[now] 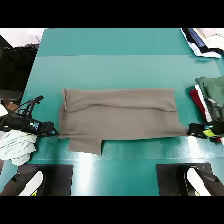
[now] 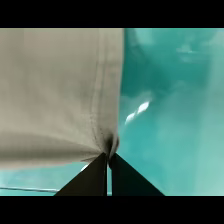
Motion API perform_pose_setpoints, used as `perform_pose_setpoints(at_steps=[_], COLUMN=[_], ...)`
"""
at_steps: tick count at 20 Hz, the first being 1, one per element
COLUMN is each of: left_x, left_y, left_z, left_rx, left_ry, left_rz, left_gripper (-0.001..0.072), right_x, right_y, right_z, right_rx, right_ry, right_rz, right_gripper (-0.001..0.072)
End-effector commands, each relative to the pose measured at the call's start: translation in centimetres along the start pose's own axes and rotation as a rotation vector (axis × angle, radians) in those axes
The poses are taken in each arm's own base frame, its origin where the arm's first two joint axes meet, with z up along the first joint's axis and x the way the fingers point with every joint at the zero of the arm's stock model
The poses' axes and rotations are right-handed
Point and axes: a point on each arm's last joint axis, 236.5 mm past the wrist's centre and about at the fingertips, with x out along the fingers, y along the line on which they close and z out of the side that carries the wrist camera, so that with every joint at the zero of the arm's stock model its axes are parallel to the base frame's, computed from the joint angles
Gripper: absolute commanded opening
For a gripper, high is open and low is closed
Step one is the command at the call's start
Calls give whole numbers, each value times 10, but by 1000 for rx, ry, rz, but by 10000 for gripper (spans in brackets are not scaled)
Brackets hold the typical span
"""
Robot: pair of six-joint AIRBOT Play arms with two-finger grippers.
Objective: Fold the shirts.
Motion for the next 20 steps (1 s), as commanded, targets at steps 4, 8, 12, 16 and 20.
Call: perform_pose_setpoints(at_steps=[4,8,12,16,20], left_x=[-19,-61,-84,-68,-51], left_y=[-44,-44,-43,-27,-6], left_z=[17,82,111,135,174], left_rx=[31,74,87,31,-22], left_ry=[-126,-396,-530,-513,-520], left_rz=[-135,-62,-32,-35,-42], left_gripper=[28,27,28,28,29], right_x=[-32,-20,-26,-20,-4], right_y=[15,32,47,48,57], right_z=[21,42,91,124,147], right_rx=[-72,-103,-128,-114,-93], right_ry=[-152,-121,-145,-108,-83], right_rz=[-22,-7,-2,1,47], right_gripper=[16,16,16,16,18])
